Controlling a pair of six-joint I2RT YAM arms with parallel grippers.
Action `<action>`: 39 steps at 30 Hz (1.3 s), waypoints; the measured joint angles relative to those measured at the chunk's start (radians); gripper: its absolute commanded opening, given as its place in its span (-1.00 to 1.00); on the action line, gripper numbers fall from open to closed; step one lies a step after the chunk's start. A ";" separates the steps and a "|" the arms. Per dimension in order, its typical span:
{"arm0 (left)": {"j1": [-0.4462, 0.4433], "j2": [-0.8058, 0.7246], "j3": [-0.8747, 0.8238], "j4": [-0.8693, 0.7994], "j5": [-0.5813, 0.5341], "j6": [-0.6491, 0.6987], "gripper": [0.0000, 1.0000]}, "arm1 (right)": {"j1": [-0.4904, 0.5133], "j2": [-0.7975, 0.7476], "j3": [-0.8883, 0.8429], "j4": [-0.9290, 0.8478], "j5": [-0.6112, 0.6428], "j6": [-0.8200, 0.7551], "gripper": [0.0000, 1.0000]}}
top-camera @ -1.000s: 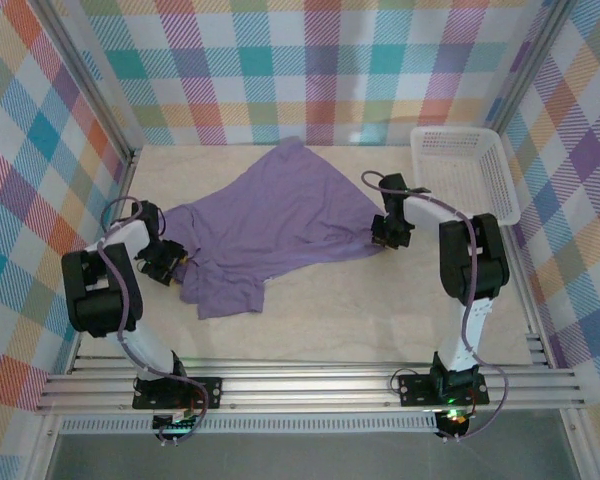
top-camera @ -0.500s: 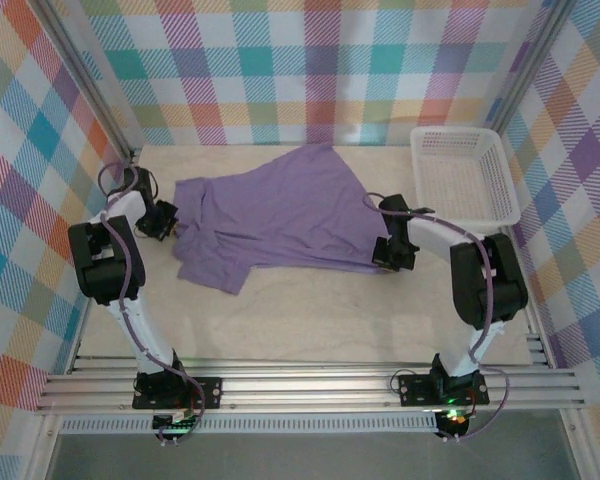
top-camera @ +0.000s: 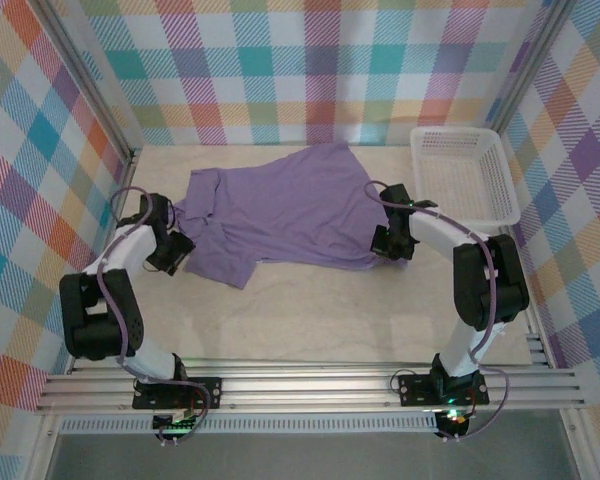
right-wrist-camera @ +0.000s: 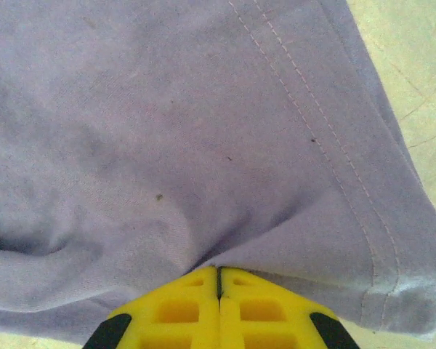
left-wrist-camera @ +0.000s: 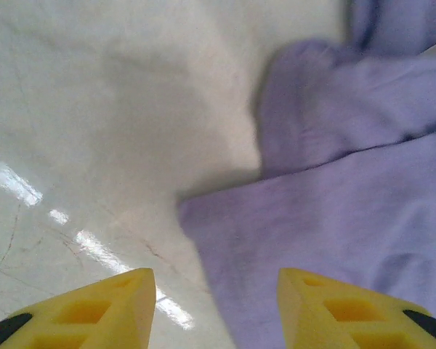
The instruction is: Fold and stack the t-shirts
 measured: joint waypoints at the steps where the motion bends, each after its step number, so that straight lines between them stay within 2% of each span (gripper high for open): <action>1: -0.002 0.027 0.000 0.002 0.000 0.007 -0.07 | 0.000 0.001 0.000 -0.001 0.000 0.000 -1.00; 5: -0.003 0.100 -0.005 0.014 0.000 0.022 -0.08 | 0.000 0.001 0.000 0.000 -0.003 0.005 -1.00; 7: -0.003 0.113 -0.005 0.026 0.000 0.028 -0.16 | 0.000 0.001 -0.001 0.001 -0.008 0.007 -1.00; 9: -0.003 0.128 -0.003 0.048 0.003 0.029 -0.37 | 0.000 0.001 -0.003 0.002 -0.013 0.008 -1.00; 13: 0.000 0.145 0.006 0.023 -0.011 0.027 -0.98 | 0.000 0.001 -0.007 0.004 -0.019 0.010 -1.00; 19: -0.007 0.074 -0.063 0.080 0.010 0.013 -1.00 | 0.000 0.001 -0.010 0.004 -0.027 0.011 -1.00; 25: -0.075 -0.212 -0.177 0.048 0.055 -0.047 -1.00 | 0.000 0.001 -0.010 0.005 -0.027 0.011 -1.00; 33: -0.248 -0.509 -0.312 -0.048 0.084 -0.213 -1.00 | 0.000 0.001 -0.001 0.003 -0.027 0.011 -1.00; 39: -0.443 -0.729 -0.333 -0.125 0.042 -0.388 -1.00 | 0.000 0.001 0.008 0.002 -0.024 0.011 -1.00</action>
